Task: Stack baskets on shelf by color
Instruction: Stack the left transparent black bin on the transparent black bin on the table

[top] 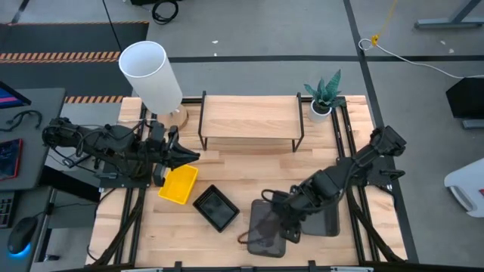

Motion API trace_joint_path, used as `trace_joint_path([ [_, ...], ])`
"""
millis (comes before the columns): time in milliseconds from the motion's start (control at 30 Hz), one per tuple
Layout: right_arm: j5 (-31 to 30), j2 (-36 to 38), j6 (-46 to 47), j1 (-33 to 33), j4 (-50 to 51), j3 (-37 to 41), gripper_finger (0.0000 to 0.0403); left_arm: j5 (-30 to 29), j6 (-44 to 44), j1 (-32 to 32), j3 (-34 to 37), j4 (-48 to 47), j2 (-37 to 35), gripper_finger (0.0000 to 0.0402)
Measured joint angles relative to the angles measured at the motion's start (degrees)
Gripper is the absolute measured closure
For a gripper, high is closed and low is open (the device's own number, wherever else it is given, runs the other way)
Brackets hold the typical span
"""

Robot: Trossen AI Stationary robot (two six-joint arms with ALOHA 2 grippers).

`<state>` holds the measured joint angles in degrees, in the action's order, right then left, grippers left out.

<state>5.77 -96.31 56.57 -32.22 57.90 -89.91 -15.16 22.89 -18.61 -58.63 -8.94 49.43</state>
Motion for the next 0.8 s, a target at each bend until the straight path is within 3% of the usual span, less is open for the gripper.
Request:
trace_joint_path([
  [267, 0.24, 0.00, 1.69, 2.76, -4.04, 0.00, 0.0200, 0.94, -0.09, 0.00, 0.00, -1.49, 0.00, 0.0371],
  [467, -1.89, -0.13, -2.15, 4.36, -4.73, -0.02, 0.0208, 3.51, -0.14, -0.02, 0.00, -7.11, -0.04, 0.0377],
  [800, -12.00, -0.15, -15.93, 6.17, -6.04, -0.02, 0.0209, 3.89, 1.47, -0.98, 0.00, -12.53, -0.04, 0.0388],
])
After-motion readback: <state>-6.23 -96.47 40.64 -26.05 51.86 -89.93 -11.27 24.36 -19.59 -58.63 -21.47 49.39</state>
